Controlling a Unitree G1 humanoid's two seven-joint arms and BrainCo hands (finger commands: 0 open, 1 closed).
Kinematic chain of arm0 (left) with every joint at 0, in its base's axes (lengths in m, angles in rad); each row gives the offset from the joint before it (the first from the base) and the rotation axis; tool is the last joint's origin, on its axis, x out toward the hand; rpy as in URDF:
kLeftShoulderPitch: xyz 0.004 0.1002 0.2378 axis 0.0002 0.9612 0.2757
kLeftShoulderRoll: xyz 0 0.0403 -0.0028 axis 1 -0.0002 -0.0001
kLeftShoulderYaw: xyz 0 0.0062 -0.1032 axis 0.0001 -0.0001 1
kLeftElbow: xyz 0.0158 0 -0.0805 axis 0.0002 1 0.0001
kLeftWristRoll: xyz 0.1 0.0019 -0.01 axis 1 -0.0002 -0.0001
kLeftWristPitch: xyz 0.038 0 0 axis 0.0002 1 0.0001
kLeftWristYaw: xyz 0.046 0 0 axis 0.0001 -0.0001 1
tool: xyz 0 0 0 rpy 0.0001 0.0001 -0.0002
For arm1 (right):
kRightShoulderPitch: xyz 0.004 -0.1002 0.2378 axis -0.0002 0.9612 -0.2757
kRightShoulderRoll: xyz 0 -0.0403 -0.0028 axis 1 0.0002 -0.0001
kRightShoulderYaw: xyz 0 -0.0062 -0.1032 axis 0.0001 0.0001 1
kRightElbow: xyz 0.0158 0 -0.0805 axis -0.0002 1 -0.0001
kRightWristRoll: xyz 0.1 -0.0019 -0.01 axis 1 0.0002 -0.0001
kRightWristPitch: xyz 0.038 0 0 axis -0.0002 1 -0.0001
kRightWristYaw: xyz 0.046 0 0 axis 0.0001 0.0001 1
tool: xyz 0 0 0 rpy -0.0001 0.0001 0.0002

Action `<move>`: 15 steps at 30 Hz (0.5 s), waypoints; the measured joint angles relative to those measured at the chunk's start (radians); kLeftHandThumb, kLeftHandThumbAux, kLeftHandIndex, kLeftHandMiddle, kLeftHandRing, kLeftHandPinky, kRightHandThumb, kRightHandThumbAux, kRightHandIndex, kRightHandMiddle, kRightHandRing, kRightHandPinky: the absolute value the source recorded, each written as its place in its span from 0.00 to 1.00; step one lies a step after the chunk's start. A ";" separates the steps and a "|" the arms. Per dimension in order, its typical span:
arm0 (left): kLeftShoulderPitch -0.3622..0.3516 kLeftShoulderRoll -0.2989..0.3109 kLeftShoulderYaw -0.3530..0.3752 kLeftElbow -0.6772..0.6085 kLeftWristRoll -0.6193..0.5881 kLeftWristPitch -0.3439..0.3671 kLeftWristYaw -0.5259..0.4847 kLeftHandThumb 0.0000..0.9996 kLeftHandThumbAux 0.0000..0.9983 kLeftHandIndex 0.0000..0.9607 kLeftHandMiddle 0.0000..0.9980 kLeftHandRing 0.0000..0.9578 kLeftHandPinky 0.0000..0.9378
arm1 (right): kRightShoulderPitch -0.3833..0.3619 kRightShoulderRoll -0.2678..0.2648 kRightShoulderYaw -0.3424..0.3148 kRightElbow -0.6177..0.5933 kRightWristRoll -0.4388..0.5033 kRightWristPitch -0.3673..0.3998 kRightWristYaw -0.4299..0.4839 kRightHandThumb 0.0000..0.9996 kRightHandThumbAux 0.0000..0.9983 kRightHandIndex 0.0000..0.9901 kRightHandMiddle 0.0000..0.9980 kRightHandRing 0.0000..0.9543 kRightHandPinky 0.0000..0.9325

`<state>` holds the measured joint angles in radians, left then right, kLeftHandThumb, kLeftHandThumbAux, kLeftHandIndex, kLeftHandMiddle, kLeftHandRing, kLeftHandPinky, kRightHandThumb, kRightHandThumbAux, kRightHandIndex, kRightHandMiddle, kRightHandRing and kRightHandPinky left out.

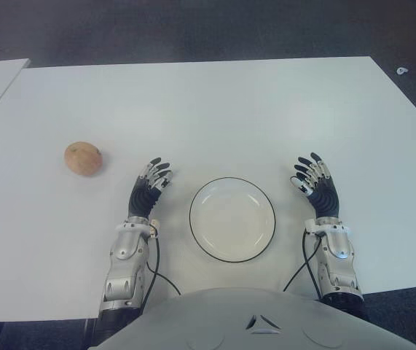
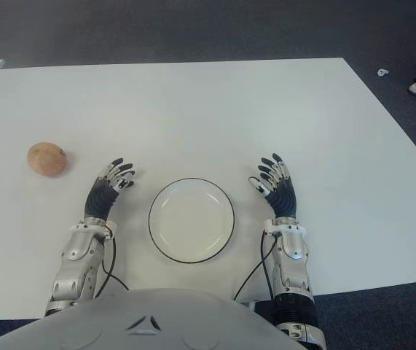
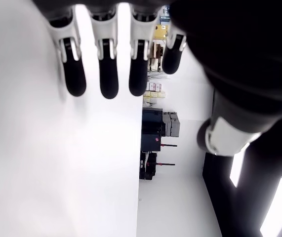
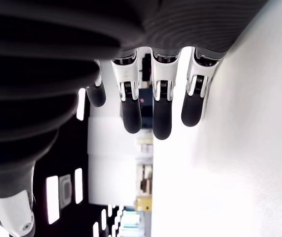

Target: Put the apples into the plate.

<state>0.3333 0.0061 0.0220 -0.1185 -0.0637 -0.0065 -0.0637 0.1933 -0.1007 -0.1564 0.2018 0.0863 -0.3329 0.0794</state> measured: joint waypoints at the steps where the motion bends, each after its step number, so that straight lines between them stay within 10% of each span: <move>1: 0.000 0.000 0.000 0.000 0.001 0.001 0.000 0.28 0.62 0.17 0.23 0.26 0.30 | 0.000 0.000 0.000 -0.001 0.000 0.000 0.000 0.49 0.68 0.07 0.22 0.25 0.25; 15: -0.004 0.001 0.002 -0.001 0.004 0.007 0.000 0.29 0.60 0.16 0.22 0.26 0.30 | -0.002 0.003 -0.003 -0.005 0.000 0.011 -0.001 0.49 0.69 0.06 0.22 0.24 0.25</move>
<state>0.3298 0.0066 0.0241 -0.1191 -0.0595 0.0008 -0.0638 0.1912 -0.0973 -0.1597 0.1963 0.0862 -0.3215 0.0787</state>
